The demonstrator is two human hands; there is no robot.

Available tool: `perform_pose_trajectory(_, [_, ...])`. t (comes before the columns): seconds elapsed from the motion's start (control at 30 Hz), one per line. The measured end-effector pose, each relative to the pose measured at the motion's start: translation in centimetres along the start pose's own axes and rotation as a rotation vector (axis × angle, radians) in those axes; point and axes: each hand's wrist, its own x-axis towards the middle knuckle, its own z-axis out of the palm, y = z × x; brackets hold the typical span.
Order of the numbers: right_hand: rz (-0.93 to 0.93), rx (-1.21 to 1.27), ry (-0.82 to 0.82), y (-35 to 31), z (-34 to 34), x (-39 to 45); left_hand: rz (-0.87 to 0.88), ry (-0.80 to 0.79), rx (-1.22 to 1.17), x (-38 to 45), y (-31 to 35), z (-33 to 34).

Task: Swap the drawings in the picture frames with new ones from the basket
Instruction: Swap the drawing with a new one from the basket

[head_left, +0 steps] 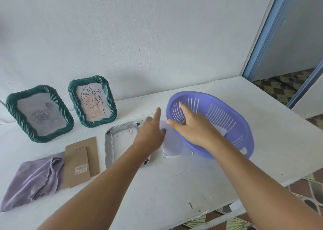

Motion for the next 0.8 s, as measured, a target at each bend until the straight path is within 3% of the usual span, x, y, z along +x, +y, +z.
perform_pose_trajectory(0.1, [0.044, 0.012, -0.016, 1.4, -1.4, 0.9, -0.029, 0.062, -0.191, 0.1, 0.6, -1.2])
perform_pose_trajectory(0.23, [0.032, -0.108, -0.006, 3.7, -3.3, 1.9, -0.051, -0.008, -0.387, 0.5, 2.1, -1.6])
perform_pose_trajectory(0.47, [0.115, -0.322, -0.104, 6.4, -4.3, 2.6, -0.037, -0.092, -0.322, 0.7, 2.5, -0.7])
perform_pose_trajectory(0.8, [0.112, -0.452, -0.123, 6.1, -3.6, 2.5, 0.006, -0.074, -0.341, 0.3, 1.5, -0.6])
